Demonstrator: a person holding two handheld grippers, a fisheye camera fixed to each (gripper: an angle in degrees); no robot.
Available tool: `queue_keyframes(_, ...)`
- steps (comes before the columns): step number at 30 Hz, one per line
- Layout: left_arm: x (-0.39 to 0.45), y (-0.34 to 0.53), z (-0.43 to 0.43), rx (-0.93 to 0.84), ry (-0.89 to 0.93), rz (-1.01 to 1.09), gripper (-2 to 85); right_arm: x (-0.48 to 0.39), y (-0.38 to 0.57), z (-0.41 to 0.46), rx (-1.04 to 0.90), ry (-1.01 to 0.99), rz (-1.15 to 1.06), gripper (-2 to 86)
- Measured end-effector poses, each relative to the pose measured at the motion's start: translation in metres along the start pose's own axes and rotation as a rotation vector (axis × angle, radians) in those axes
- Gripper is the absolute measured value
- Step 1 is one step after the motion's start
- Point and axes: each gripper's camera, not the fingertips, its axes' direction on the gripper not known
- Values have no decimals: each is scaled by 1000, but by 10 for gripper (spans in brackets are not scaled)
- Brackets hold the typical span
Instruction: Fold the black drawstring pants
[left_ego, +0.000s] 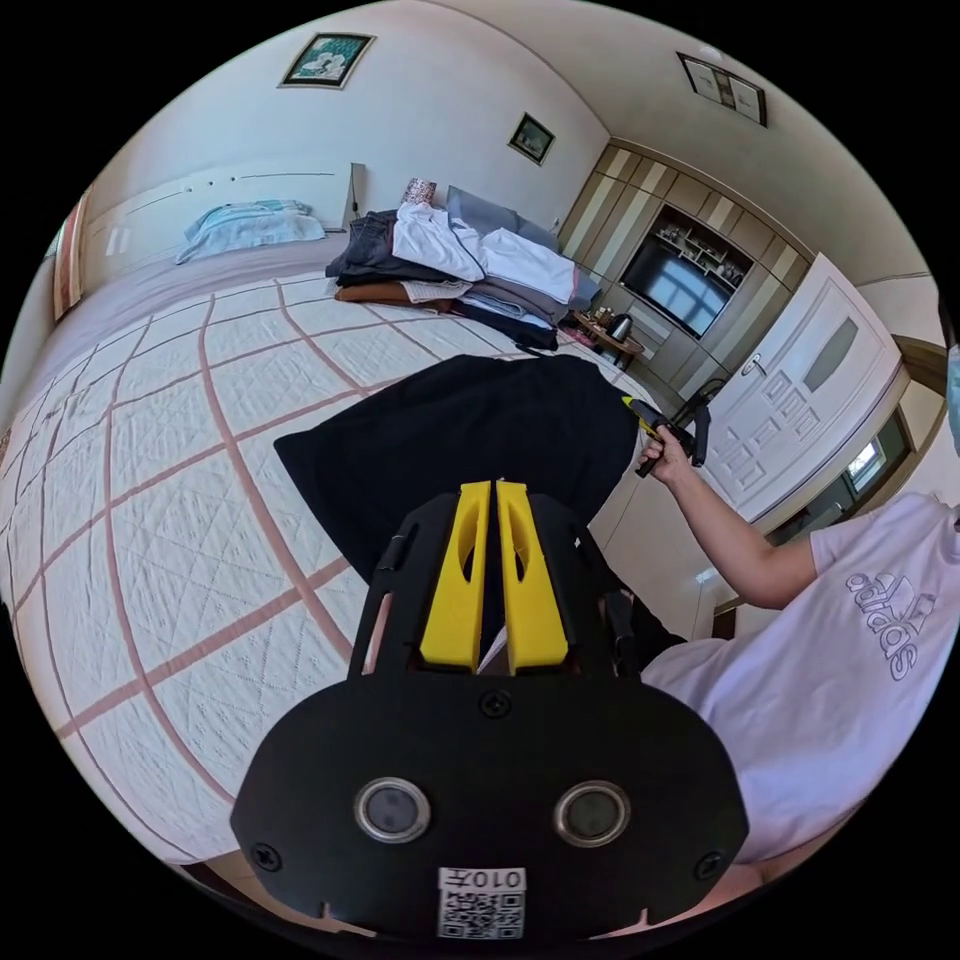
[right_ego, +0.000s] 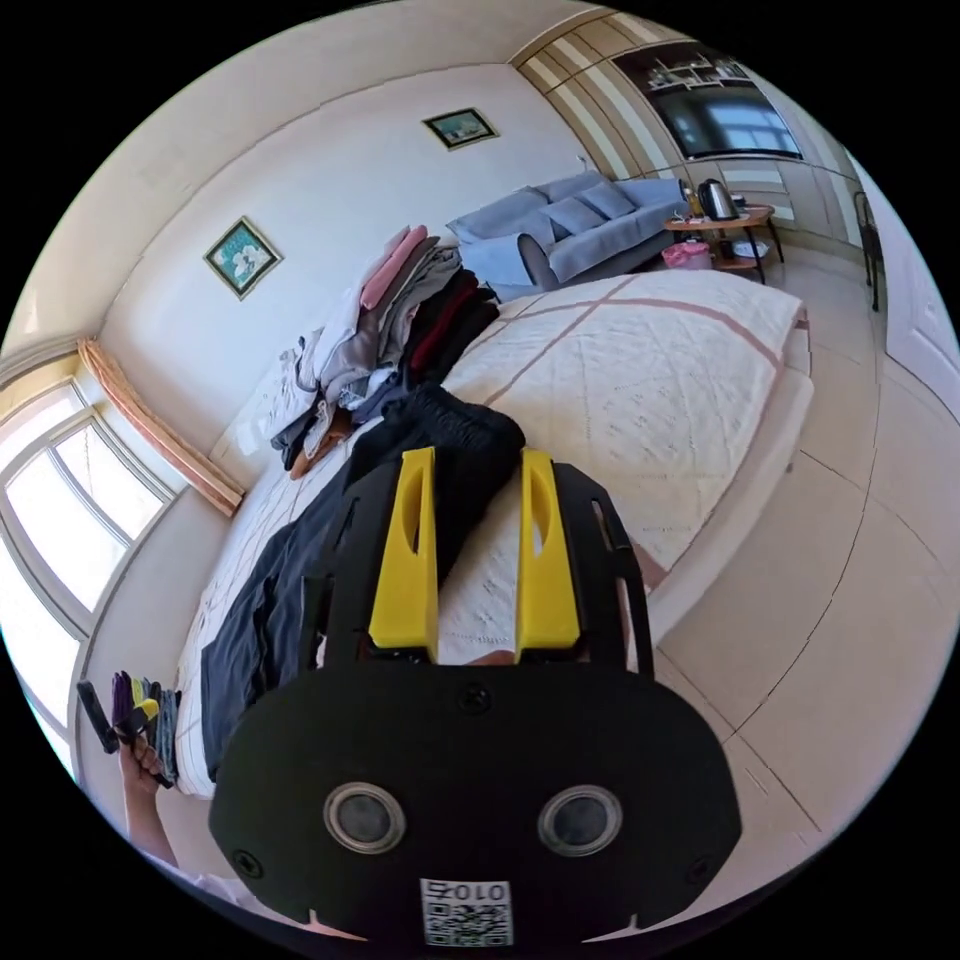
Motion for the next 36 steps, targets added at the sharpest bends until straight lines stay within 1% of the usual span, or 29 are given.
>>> queue_keyframes(5, -2, 7, 4, -6, 35, -3, -1, -40, 7, 12, -30, 71, -63, 94)
queue_keyframes(6, -2, 8, 4, -2, 51, -1, -1, -40, 4, 13, -41, 55, -51, 89)
queue_keyframes(8, -2, 11, 1, 5, 59, 8, -1, -31, -13, 14, -111, -97, 62, 72)
queue_keyframes(10, -2, 18, -7, 7, 52, 24, -1, -39, -24, 9, -129, -158, 107, 66)
queue_keyframes(12, -6, 26, -13, 11, 45, 15, -1, -74, -34, 1, -112, -164, 41, 62)
queue_keyframes(14, -13, 35, -20, 32, 41, -13, -1, -155, -45, -8, -128, -138, -164, 60)
queue_keyframes(15, -18, 41, -24, 46, 43, -34, -1, -180, -45, -10, -134, -134, -232, 59)
queue_keyframes(17, -26, 48, -31, 68, 44, -59, -1, -292, -19, -17, -137, -116, -568, 59)
queue_keyframes(18, -29, 52, -36, 84, 43, -68, -1, -320, -6, -19, -136, -119, -660, 59)
queue_keyframes(20, -34, 58, -43, 104, 42, -77, -1, -412, 68, -15, -146, -182, -1015, 59)
queue_keyframes(22, -45, 66, -49, 123, 41, -109, 1, -454, 124, 4, -211, -248, -1162, 58)
queue_keyframes(23, -49, 68, -49, 124, 43, -121, 2, -470, 154, 28, -287, -288, -1194, 59)
queue_keyframes(24, -57, 72, -49, 116, 47, -149, 4, -475, 167, 43, -333, -306, -1200, 59)
queue_keyframes(25, -64, 77, -49, 107, 47, -169, 6, -480, 192, 77, -440, -332, -1223, 61)
queue_keyframes(26, -66, 79, -50, 104, 41, -175, 8, -481, 212, 110, -589, -332, -1253, 64)
queue_keyframes(27, -70, 84, -52, 94, 16, -184, 12, -481, 218, 121, -664, -353, -1271, 67)
queue_keyframes(28, -73, 89, -55, 80, 0, -196, 16, -478, 217, 125, -660, -398, -1240, 72)
queue_keyframes(29, -75, 91, -56, 75, -2, -202, 19, -475, 207, 118, -614, -435, -1209, 78)
queue_keyframes(30, -78, 95, -58, 70, 0, -213, 25, -475, 202, 115, -618, -446, -1204, 81)
queue_keyframes(32, -84, 102, -58, 60, -3, -241, 35, -469, 179, 104, -692, -531, -1212, 90)
queue_keyframes(33, -88, 104, -56, 50, 2, -266, 43, -465, 172, 101, -693, -559, -1206, 88)
queue_keyframes(36, -97, 99, -39, 21, 81, -312, 71, -438, 136, 97, -642, -544, -1087, 84)
